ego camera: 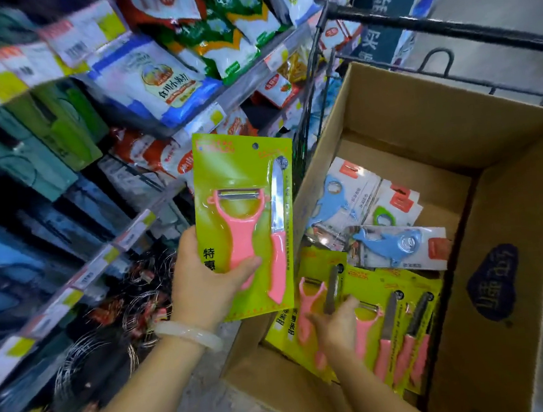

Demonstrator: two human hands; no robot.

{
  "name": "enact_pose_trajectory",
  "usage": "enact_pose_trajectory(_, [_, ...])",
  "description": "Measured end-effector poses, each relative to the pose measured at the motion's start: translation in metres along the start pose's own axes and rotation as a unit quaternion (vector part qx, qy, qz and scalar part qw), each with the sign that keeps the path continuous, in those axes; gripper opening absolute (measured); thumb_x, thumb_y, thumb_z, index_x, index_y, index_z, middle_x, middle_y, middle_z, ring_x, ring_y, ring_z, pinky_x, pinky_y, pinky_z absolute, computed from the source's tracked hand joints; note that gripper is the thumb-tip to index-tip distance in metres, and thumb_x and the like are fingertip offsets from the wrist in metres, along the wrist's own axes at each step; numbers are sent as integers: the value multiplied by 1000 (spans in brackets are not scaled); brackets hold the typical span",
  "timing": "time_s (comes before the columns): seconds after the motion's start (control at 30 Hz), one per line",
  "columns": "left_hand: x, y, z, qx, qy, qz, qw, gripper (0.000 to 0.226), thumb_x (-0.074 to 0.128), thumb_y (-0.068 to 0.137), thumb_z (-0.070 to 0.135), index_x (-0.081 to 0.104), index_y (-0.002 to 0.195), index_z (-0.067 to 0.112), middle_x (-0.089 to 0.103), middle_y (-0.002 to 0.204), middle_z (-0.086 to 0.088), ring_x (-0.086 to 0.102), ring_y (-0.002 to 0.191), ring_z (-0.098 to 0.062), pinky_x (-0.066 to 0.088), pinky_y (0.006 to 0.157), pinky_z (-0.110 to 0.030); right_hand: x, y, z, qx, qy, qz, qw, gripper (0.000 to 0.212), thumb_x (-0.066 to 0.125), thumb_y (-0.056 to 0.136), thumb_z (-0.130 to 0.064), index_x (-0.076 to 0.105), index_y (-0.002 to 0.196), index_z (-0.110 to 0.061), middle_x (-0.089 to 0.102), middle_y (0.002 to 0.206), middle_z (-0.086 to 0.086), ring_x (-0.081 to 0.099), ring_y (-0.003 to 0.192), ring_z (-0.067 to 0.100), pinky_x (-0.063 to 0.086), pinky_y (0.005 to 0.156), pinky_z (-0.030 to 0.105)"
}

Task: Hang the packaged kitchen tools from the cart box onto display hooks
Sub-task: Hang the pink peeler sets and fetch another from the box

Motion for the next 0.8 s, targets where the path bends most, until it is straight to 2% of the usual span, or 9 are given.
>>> enact_pose_trajectory(0.07, [-23, -9, -1, 0, -11, 13, 1000, 59, 85, 60, 10, 46, 92, 39, 64, 102, 4, 62, 100, -22, 49, 89, -41, -18, -6, -6, -12, 34, 11, 999, 75, 78, 73, -19, 25, 126, -10, 64, 92, 16, 60, 71, 27, 54, 65, 41])
enact_pose_trajectory(0.17, [-65, -26, -3, -2, -26, 40, 999, 58, 86, 60, 12, 46, 94, 39, 64, 105, 5, 59, 102, -18, 46, 93, -40, -65, -15, -29, -53, 83, 70, 993, 72, 82, 66, -25, 34, 117, -8, 62, 98, 21, 62, 84, 32, 53, 74, 47])
enact_pose_trajectory(0.3, [-129, -61, -3, 8, -50, 84, 995, 66, 86, 61, 18, 46, 112, 26, 60, 114, 4, 55, 107, -18, 44, 93, -31, -109, -61, -108, -193, 98, 41, 975, 104, 83, 37, -67, 52, 116, -7, 61, 97, 9, 66, 91, 21, 52, 70, 28])
enact_pose_trajectory(0.37, [-164, -85, 3, 23, -62, 106, 992, 64, 85, 63, 15, 43, 110, 26, 58, 108, 8, 55, 100, -12, 44, 88, -24, -110, -127, -164, -291, 128, -28, 948, 83, 91, 48, -34, 50, 114, -5, 57, 85, 9, 59, 65, 1, 48, 56, 14])
enact_pose_trajectory(0.43, [-205, -113, 7, 42, -77, 130, 988, 58, 83, 63, 9, 45, 104, 26, 59, 100, 8, 58, 88, -3, 45, 81, -14, -93, -203, -208, -388, 111, -99, 909, 84, 88, 48, -7, 46, 120, -4, 61, 90, 10, 62, 67, -2, 53, 61, 17])
enact_pose_trajectory(0.5, [-249, -144, 6, 58, -98, 153, 982, 54, 82, 64, 3, 46, 98, 25, 60, 94, 7, 58, 74, 7, 43, 62, -1, -67, -269, -224, -444, 85, -144, 880, 84, 90, 46, -7, 47, 118, -9, 64, 97, 6, 65, 79, 5, 55, 68, 25])
enact_pose_trajectory(0.57, [-297, -179, 1, 72, -103, 183, 975, 57, 81, 64, 1, 46, 104, 21, 59, 94, 8, 55, 76, 7, 41, 57, 2, -39, -322, -227, -475, 83, -183, 857, 70, 84, 55, 1, 48, 112, -17, 62, 92, -3, 63, 75, -3, 52, 64, 19])
enact_pose_trajectory(0.67, [-378, -240, -15, 82, -100, 248, 960, 60, 82, 64, 2, 45, 107, 21, 56, 93, 12, 53, 79, 5, 42, 57, 1, 13, -411, -230, -506, 79, -248, 822, 74, 84, 57, -2, 46, 117, -19, 63, 105, 1, 63, 94, 12, 52, 77, 30])
enact_pose_trajectory(0.8, [-488, -332, -44, 59, -78, 345, 934, 58, 83, 64, 11, 45, 105, 25, 59, 95, 9, 58, 84, -6, 48, 74, -19, 86, -528, -225, -540, 50, -320, 777, 81, 88, 56, -14, 42, 123, -19, 58, 120, 3, 56, 113, 23, 48, 95, 39])
Point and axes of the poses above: each hand's wrist, its own y-axis towards the middle knuckle, its own x-axis out of the palm, z = x × y, the point moved 10 cm from there along y, towards the middle knuckle
